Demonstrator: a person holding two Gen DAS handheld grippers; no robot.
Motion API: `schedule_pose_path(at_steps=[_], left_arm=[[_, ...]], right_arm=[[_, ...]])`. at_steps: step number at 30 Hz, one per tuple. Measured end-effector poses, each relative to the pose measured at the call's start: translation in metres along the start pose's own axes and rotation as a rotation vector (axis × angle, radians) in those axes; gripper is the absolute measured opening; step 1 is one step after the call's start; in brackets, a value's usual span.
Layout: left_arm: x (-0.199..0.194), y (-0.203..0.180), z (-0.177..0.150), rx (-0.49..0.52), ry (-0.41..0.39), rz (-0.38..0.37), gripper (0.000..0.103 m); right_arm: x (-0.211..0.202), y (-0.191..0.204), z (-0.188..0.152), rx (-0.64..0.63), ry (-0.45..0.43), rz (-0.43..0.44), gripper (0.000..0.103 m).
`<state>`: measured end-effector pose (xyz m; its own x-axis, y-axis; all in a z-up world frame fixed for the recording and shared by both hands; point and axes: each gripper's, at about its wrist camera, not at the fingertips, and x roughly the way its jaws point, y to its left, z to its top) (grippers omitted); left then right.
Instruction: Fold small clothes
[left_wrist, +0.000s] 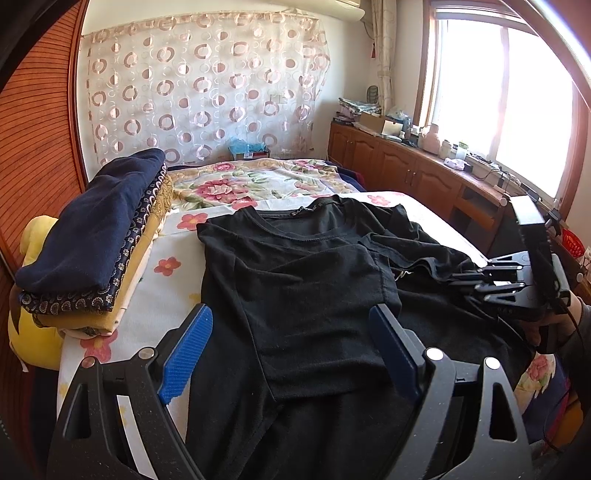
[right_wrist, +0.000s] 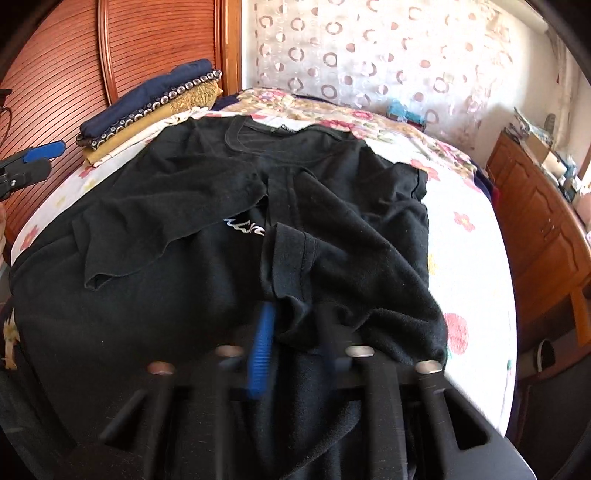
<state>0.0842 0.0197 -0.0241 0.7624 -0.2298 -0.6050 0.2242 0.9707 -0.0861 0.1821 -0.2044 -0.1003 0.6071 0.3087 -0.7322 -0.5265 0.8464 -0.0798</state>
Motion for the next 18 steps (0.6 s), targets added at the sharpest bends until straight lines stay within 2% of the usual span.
schedule_pose_path(at_steps=[7, 12, 18], left_arm=[[0.003, 0.004, 0.001, -0.006, 0.004, 0.01, 0.087], [0.004, 0.005, 0.002, -0.006, 0.008, 0.012, 0.087], [0.014, 0.01, 0.009, 0.011, 0.023, 0.028, 0.087]], right_arm=[[-0.029, -0.006, -0.009, 0.053, -0.061, 0.122, 0.006], [-0.032, -0.006, -0.02, 0.053, -0.047, 0.138, 0.006], [-0.038, -0.011, -0.017, 0.064, -0.058, 0.116, 0.02]])
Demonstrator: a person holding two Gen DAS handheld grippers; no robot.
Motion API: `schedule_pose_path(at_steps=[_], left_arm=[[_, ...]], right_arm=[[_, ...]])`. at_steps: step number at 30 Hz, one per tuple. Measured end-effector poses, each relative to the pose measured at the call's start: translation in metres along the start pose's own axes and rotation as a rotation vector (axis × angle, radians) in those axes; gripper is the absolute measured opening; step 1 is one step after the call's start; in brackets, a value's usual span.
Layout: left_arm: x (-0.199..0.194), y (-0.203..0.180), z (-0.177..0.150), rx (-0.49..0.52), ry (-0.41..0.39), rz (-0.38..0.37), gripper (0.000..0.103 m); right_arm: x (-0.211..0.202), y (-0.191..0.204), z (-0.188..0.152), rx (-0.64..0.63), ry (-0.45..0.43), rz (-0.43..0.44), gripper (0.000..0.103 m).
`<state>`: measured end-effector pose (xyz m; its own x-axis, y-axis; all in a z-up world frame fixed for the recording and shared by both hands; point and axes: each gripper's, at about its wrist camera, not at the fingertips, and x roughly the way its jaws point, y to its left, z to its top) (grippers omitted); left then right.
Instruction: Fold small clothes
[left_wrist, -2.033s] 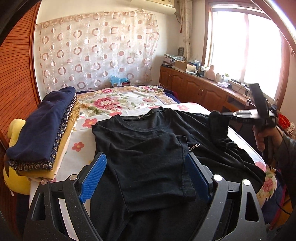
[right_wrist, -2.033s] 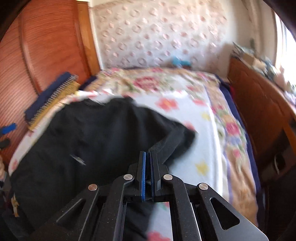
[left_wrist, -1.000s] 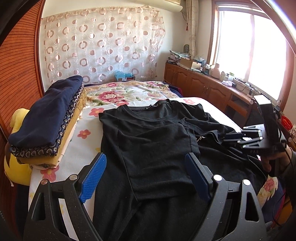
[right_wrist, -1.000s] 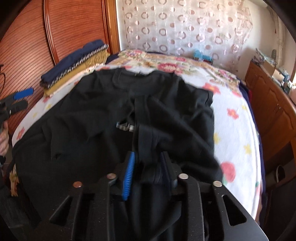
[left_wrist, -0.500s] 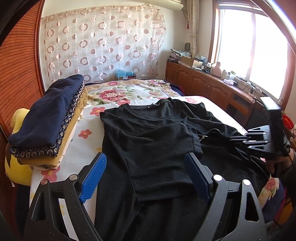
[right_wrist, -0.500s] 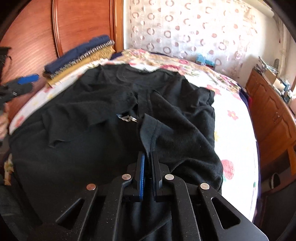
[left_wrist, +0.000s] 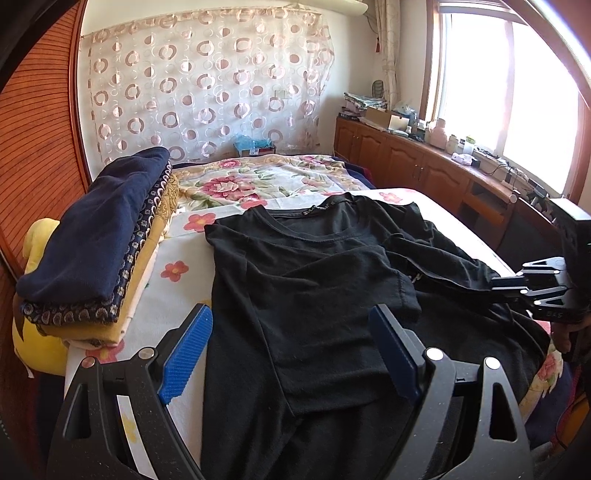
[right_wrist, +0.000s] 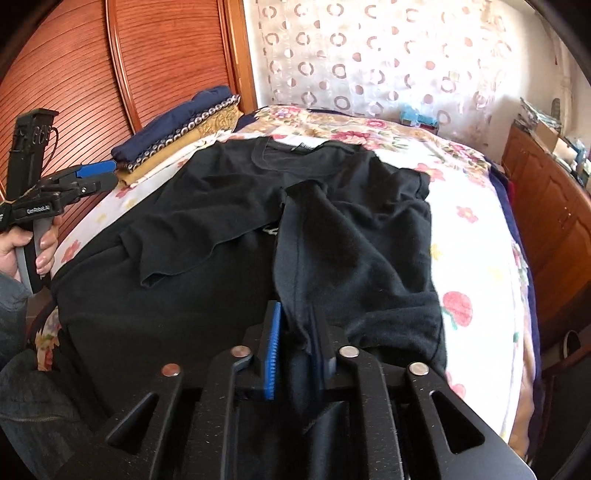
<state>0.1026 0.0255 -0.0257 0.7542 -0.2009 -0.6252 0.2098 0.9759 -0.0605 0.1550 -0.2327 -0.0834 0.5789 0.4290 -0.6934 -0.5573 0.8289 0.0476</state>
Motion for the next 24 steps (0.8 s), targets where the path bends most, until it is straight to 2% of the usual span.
schedule_pose_path(at_steps=[4, 7, 14, 24], left_arm=[[0.016, 0.007, 0.014, 0.011, 0.023, 0.006, 0.087], [0.033, 0.013, 0.026, 0.027, 0.042, 0.011, 0.087], [0.072, 0.029, 0.049, 0.009, 0.078, 0.032, 0.087], [0.116, 0.032, 0.059, -0.005, 0.134, 0.042, 0.087]], right_arm=[[-0.007, -0.007, 0.006, 0.001, -0.029, -0.035, 0.036], [-0.005, -0.018, 0.016, 0.012, -0.044, -0.061, 0.04], [0.023, -0.057, 0.045, 0.076, -0.054, -0.115, 0.04], [0.095, -0.101, 0.092, 0.125, 0.006, -0.105, 0.04]])
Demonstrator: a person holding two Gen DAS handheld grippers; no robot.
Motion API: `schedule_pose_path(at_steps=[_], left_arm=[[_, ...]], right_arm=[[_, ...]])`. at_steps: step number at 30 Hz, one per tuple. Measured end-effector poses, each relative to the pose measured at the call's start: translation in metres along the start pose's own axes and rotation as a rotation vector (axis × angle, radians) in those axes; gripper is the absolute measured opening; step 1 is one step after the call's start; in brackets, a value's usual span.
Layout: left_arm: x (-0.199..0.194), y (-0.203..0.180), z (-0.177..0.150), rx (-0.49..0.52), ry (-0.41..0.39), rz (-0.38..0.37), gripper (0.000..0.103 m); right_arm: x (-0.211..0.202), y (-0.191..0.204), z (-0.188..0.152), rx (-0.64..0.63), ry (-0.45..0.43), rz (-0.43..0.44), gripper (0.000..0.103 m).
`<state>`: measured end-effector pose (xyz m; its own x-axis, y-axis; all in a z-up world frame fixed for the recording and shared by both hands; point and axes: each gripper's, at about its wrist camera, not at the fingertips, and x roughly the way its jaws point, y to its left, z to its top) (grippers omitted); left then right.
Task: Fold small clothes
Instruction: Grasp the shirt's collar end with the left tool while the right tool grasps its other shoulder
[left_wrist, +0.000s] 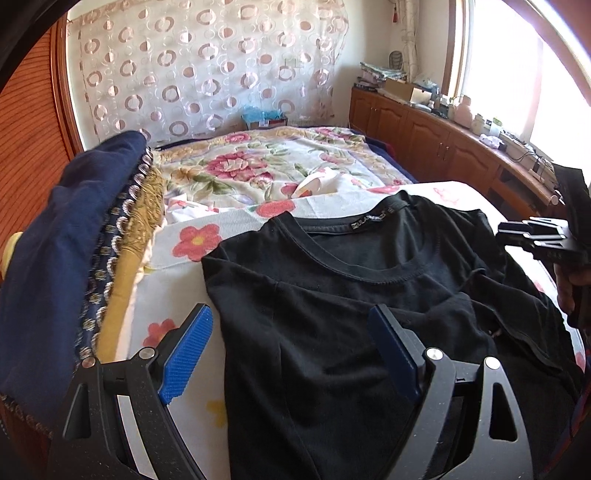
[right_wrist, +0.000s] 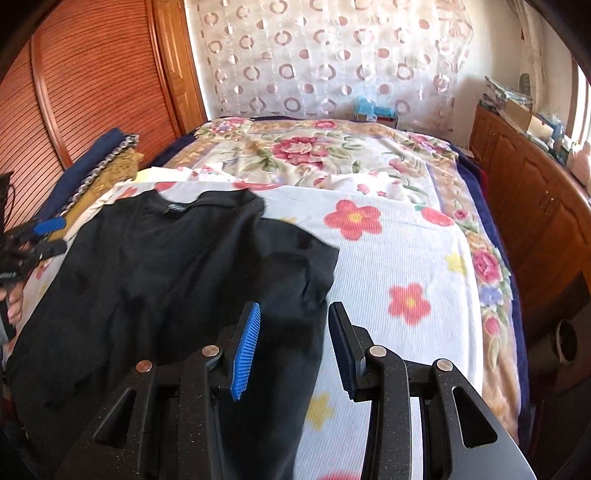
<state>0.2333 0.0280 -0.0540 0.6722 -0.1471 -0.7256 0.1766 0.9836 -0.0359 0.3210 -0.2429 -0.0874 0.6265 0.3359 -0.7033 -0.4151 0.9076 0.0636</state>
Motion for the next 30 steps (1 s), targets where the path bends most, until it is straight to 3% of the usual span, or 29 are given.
schedule_pose_path(at_steps=[4, 10, 11, 12, 13, 15, 21, 26, 30], left_arm=[[0.012, 0.002, 0.003, -0.006, 0.022, 0.006, 0.087], [0.025, 0.005, 0.006, -0.015, 0.042, 0.004, 0.087], [0.028, 0.005, 0.006, -0.013, 0.043, 0.004, 0.087], [0.028, 0.004, 0.006, -0.013, 0.044, 0.005, 0.087], [0.029, 0.004, 0.006, -0.011, 0.046, 0.004, 0.087], [0.03, 0.003, 0.004, -0.009, 0.049, 0.006, 0.087], [0.031, 0.006, 0.003, -0.013, 0.051, 0.004, 0.087], [0.031, 0.007, 0.007, -0.015, 0.035, 0.0, 0.087], [0.032, 0.01, 0.013, -0.021, 0.028, 0.003, 0.078]], right_arm=[[0.024, -0.003, 0.006, -0.005, 0.044, -0.017, 0.04], [0.026, 0.0, 0.01, -0.057, 0.03, 0.008, 0.04], [0.026, -0.002, 0.01, -0.063, 0.026, 0.014, 0.037], [0.025, -0.004, 0.01, -0.07, 0.021, 0.024, 0.02], [0.027, -0.009, 0.01, -0.074, 0.018, 0.043, 0.011], [0.022, -0.017, 0.01, -0.066, -0.01, 0.042, 0.008], [0.011, -0.059, 0.014, 0.041, -0.054, -0.024, 0.007], [0.017, -0.055, 0.01, 0.017, -0.035, -0.039, 0.007], [0.03, -0.053, 0.012, 0.011, 0.005, -0.05, 0.007]])
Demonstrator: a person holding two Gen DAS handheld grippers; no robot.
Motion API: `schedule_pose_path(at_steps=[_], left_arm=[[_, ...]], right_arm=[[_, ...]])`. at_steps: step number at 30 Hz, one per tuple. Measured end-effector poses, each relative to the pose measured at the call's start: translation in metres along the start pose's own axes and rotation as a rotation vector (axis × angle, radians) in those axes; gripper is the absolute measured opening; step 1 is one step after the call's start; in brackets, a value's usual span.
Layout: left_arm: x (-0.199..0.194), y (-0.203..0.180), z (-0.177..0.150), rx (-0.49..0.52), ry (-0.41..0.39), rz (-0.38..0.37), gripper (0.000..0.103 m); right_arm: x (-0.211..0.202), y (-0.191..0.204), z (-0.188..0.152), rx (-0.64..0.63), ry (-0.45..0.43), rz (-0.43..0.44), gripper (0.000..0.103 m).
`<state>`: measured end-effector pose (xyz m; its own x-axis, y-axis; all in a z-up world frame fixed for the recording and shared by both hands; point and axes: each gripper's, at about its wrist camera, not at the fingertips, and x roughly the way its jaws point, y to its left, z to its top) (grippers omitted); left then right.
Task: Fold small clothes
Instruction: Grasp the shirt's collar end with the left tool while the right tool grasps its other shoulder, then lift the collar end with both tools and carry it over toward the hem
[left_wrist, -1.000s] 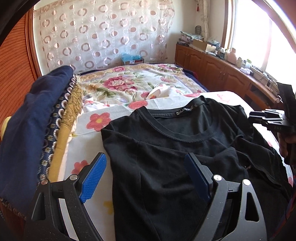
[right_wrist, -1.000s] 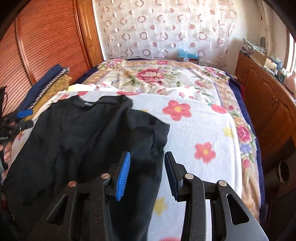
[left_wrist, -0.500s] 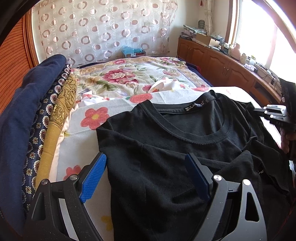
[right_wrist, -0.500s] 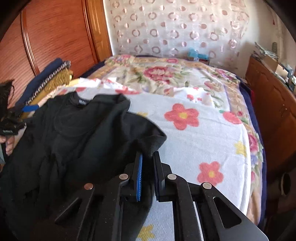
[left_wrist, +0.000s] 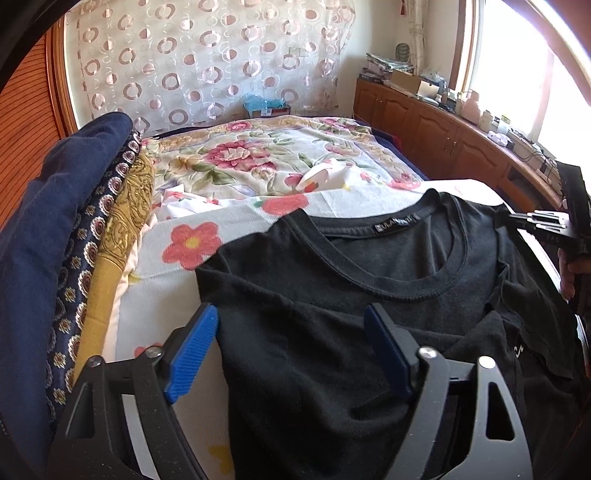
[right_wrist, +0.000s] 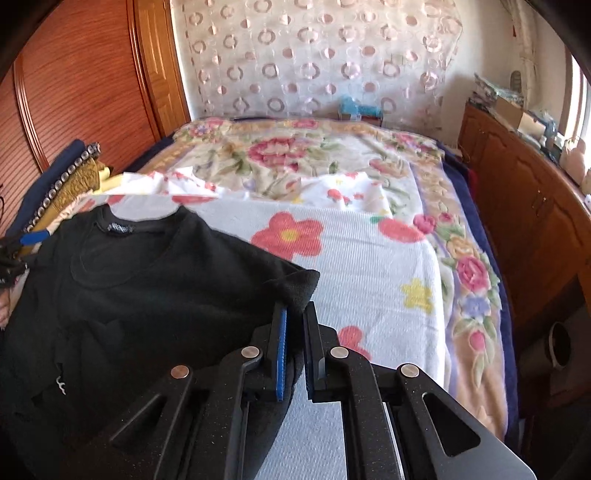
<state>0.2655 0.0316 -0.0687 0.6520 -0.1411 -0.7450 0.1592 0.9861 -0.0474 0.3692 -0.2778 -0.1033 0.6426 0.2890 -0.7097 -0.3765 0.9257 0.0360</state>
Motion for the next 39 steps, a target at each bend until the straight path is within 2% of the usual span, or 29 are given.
schedule_pose_path(at_steps=[3, 7, 11, 16, 17, 19, 20, 22, 23, 24, 25, 30, 32, 33, 34, 36, 39], left_arm=[[0.005, 0.007, 0.003, -0.022, 0.019, 0.012, 0.072], [0.011, 0.015, 0.001, -0.033, 0.042, 0.054, 0.072], [0.02, 0.02, -0.004, -0.053, 0.08, 0.041, 0.072], [0.021, 0.017, -0.005, -0.047, 0.075, 0.014, 0.07], [0.02, 0.016, -0.005, -0.046, 0.073, 0.006, 0.066], [0.018, 0.015, -0.005, -0.037, 0.066, 0.005, 0.044], [0.017, 0.016, -0.005, -0.036, 0.062, -0.001, 0.04], [0.016, 0.018, -0.004, -0.034, 0.054, -0.011, 0.02], [0.014, 0.019, -0.004, -0.036, 0.05, -0.011, 0.018], [0.012, 0.021, -0.004, -0.038, 0.041, -0.001, 0.01], [0.009, 0.023, -0.003, -0.038, 0.032, 0.012, 0.009], [0.001, 0.029, 0.0, -0.043, 0.009, 0.001, 0.007], [-0.004, 0.029, 0.001, -0.044, -0.006, -0.004, 0.006], [-0.009, 0.029, 0.001, -0.047, -0.021, -0.015, 0.006], [-0.016, 0.027, 0.002, -0.048, -0.041, -0.032, 0.006], [-0.029, 0.024, 0.004, -0.042, -0.076, -0.049, 0.006], [-0.055, 0.013, 0.004, -0.02, -0.136, -0.089, 0.005]], right_arm=[[0.003, 0.001, 0.01, -0.003, 0.011, -0.004, 0.007], [0.003, 0.0, 0.012, -0.005, 0.01, -0.003, 0.007], [0.003, 0.0, 0.013, -0.001, 0.008, 0.003, 0.007], [0.003, -0.001, 0.012, -0.003, 0.007, 0.002, 0.01], [0.003, -0.001, 0.012, -0.003, 0.007, 0.001, 0.01], [0.003, -0.002, 0.01, -0.006, 0.006, -0.001, 0.014], [0.003, -0.002, 0.01, -0.004, 0.005, -0.009, 0.018], [0.002, -0.003, 0.009, 0.021, 0.001, 0.0, 0.036], [0.002, -0.004, 0.008, 0.033, 0.0, 0.021, 0.039], [0.002, -0.003, 0.008, 0.039, 0.001, 0.04, 0.044], [0.002, -0.001, 0.008, 0.034, 0.005, 0.047, 0.047], [0.005, 0.007, 0.01, -0.02, 0.023, 0.001, 0.048], [0.007, 0.006, 0.013, -0.034, 0.026, 0.009, 0.048], [0.007, 0.006, 0.014, -0.036, 0.03, 0.013, 0.042], [0.007, 0.006, 0.015, -0.042, 0.033, 0.023, 0.026], [0.006, 0.01, 0.016, -0.055, 0.04, 0.07, 0.007], [-0.012, 0.02, 0.016, -0.068, -0.011, 0.081, 0.007]])
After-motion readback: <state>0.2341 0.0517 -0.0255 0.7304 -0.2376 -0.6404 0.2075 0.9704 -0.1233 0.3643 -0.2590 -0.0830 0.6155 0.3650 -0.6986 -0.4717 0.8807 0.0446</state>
